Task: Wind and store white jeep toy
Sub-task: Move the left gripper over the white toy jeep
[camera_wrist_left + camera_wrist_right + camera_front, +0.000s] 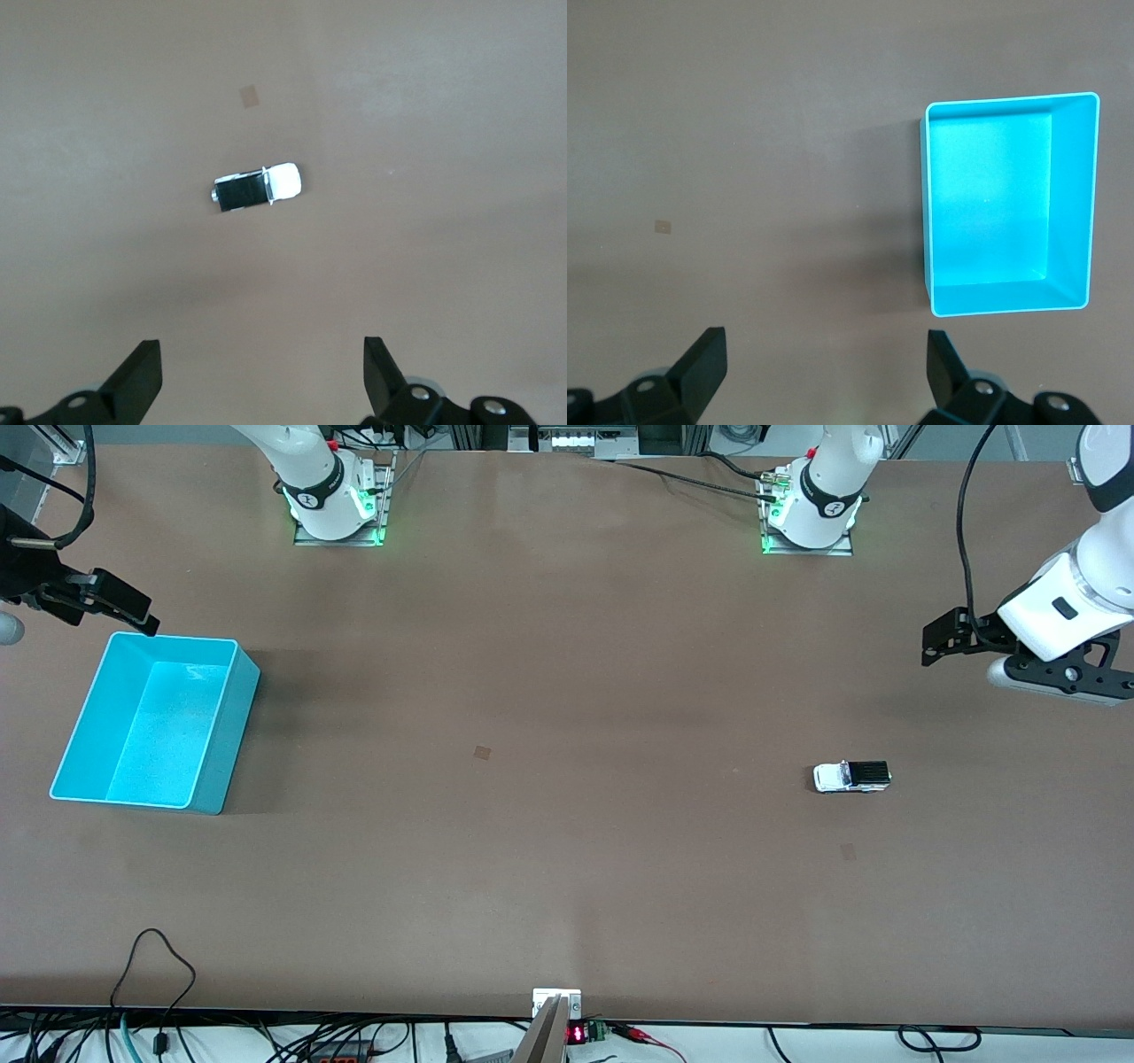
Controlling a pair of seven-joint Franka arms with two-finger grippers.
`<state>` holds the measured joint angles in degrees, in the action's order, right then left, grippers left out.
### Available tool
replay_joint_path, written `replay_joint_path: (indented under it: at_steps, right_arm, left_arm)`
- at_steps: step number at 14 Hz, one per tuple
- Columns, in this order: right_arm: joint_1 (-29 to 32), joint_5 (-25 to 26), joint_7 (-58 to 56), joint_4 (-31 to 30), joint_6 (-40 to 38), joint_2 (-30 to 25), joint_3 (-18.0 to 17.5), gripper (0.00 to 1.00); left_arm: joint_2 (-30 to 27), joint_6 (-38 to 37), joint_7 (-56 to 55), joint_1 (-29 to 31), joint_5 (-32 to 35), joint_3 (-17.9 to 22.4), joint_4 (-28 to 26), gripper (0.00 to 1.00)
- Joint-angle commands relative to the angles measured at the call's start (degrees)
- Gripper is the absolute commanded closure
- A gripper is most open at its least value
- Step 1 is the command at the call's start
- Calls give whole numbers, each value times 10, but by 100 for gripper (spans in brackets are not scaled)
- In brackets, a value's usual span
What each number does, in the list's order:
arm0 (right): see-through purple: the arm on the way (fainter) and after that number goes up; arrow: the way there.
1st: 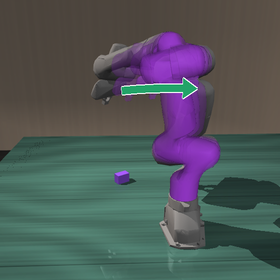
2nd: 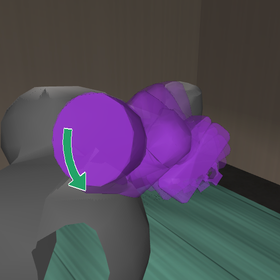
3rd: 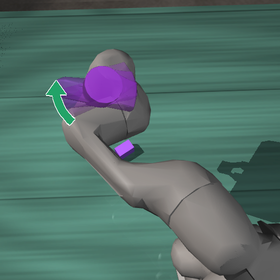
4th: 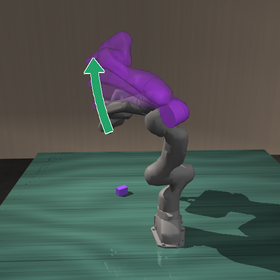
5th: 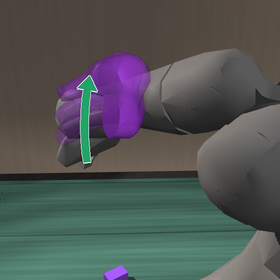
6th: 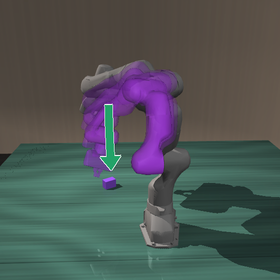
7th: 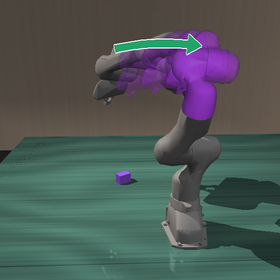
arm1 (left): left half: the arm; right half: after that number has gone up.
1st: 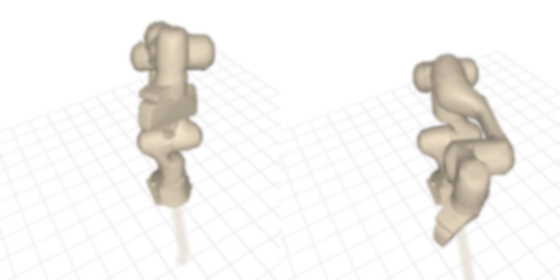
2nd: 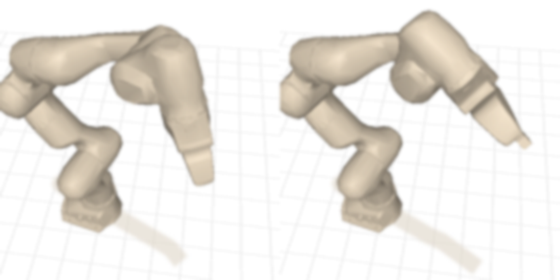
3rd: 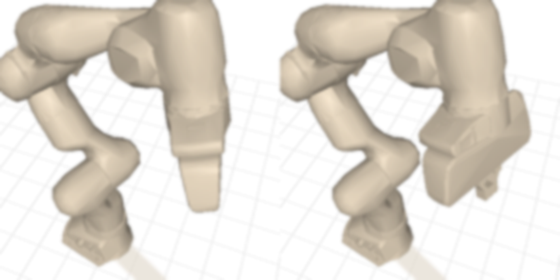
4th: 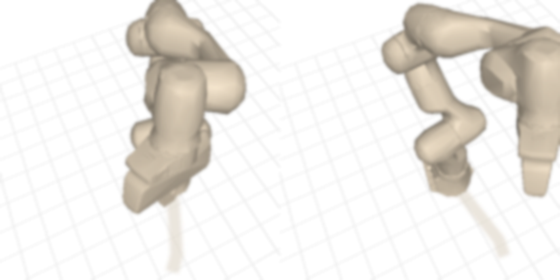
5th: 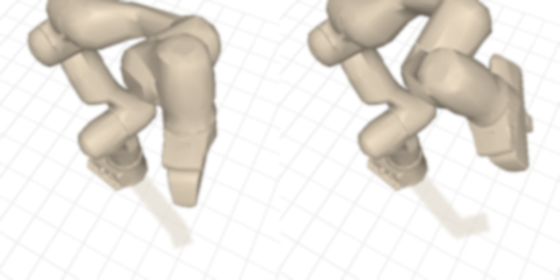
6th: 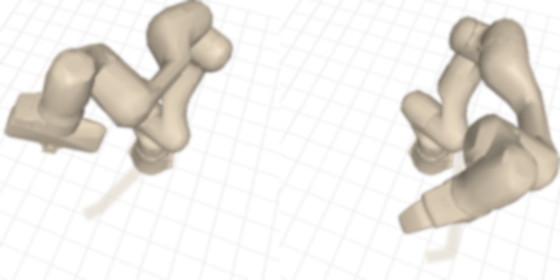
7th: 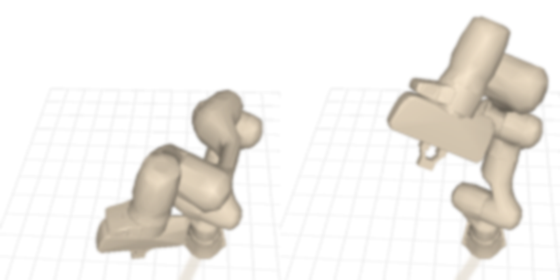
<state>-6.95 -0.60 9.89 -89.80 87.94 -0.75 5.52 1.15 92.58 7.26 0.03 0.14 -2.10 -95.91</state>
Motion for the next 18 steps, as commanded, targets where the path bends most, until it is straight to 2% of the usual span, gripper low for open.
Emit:
replay_joint_path:
  at_steps: [1, 8, 13, 15, 18]
  right_arm:
    - [2, -11, 7, 10, 0, 5, 0, 0]
    - [3, -11, 7, 11, -1, 4, 0, 0]
    - [2, -12, 5, 11, -1, 6, 0, 0]
    - [2, -9, 5, 11, -1, 6, 0, 0]
    - [2, -10, 4, 11, -2, 5, 0, 0]
  left_arm:
    - [4, -18, 11, 4, -6, 3, 13, 0]
    - [9, -21, 12, 8, -4, 3, 16, 0]
    - [37, -124, 9, 4, -5, -10, 15, 0]
    - [49, -127, 26, 4, -3, -11, 14, 0]
    - [66, -88, 167, 13, -1, -11, 6, 0]
